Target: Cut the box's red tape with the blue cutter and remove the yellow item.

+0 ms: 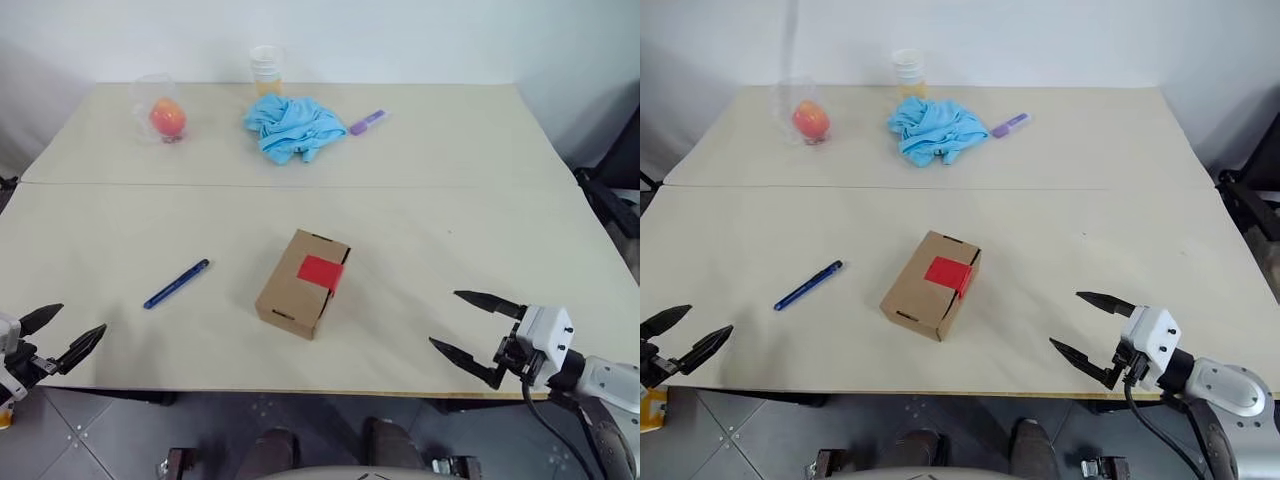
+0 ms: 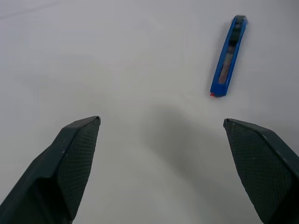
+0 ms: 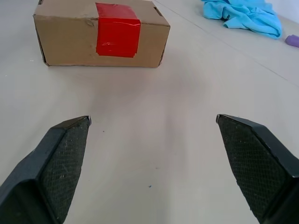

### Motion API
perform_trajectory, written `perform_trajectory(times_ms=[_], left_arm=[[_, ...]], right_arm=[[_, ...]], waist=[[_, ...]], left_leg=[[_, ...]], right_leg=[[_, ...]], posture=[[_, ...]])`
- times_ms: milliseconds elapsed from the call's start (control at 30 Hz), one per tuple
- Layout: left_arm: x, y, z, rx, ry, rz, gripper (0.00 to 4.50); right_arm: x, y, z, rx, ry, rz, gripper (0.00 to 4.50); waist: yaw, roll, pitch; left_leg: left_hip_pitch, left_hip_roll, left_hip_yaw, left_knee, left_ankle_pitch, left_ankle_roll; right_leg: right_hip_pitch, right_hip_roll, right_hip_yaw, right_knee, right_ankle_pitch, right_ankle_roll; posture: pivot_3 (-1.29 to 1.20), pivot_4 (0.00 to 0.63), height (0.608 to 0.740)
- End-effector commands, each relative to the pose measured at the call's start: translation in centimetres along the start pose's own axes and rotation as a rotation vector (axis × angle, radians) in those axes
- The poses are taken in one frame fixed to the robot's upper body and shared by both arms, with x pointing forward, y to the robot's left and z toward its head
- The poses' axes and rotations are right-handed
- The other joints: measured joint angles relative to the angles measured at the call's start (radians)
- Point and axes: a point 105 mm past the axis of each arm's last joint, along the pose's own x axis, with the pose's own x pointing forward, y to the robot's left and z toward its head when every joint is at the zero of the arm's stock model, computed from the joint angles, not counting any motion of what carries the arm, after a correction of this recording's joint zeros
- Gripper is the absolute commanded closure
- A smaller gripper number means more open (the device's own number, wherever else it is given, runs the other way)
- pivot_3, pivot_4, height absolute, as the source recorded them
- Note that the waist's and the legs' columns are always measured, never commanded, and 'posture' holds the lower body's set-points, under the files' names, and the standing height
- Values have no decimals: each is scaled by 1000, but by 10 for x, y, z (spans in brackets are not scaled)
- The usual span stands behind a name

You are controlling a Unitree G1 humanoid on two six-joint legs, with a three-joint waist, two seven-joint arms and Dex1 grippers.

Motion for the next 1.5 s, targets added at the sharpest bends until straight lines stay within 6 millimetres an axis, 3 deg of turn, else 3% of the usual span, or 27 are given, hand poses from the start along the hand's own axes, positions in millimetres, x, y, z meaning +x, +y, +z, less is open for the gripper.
perform_trajectory(times_ms=[33,233,333,467,667,733,767,900,1067,1333,1500], left_arm=[[-2,7,10,29,-13,24,12],[1,2,25,-20,-72,-33,12],[12,-7,47,-31,-150,-88,486],[56,-46,69,30,-163,-206,1663],[127,-92,81,83,-120,-298,3514],[143,-118,85,98,-96,-399,4169],[146,-130,86,101,-89,-455,4476],[147,-178,83,125,-25,-695,4476],[142,-215,83,77,14,-835,4476],[152,-255,86,6,-18,-869,4476],[159,-262,89,-15,-48,-840,4476]], right_arm=[[3,2,4,-19,-26,5,0],[10,-1,11,18,-62,-11,0],[20,5,18,70,-71,38,470],[41,14,14,97,11,108,1820],[90,26,-8,92,106,137,3898],[105,30,-12,79,120,145,4500],[112,30,-12,75,123,147,4500],[137,27,-12,75,138,139,4500],[159,13,-1,67,110,116,4500],[167,-24,5,24,130,116,4500],[176,-48,5,-30,148,131,4500]], waist=[[1,0,0],[1,0,0],[1,0,0],[6,0,0],[1,-1,0],[-4,-1,-1],[-10,-1,-1],[-30,-1,-1],[-35,-1,-1],[-24,-1,-1],[-24,-1,-1]], left_leg=[[0,0,0,0,0,0],[0,0,0,0,0,0],[0,0,0,0,0,0],[0,0,-1,3,0,0],[0,-5,-1,3,1,-1],[-1,-5,0,3,1,-2],[-1,-5,0,3,1,-2],[-1,-6,-1,2,1,-2],[-1,-6,-2,2,1,-2],[-1,-7,-2,3,1,-2],[-1,-7,-2,4,1,-2]], right_leg=[[0,0,0,0,0,0],[0,0,0,1,0,0],[0,0,0,1,0,0],[0,-1,0,2,0,0],[-2,1,1,8,0,0],[-3,2,1,10,0,-1],[-4,2,1,10,0,-1],[-6,2,2,11,0,-1],[-6,2,2,11,0,-1],[-6,2,3,12,0,-1],[-6,2,3,12,0,-1]], posture=[[0,150,740],[0,150,740],[0,150,740],[0,150,740],[0,150,740],[0,150,740],[0,150,740],[0,150,740],[0,150,740],[0,150,740],[0,150,740]])
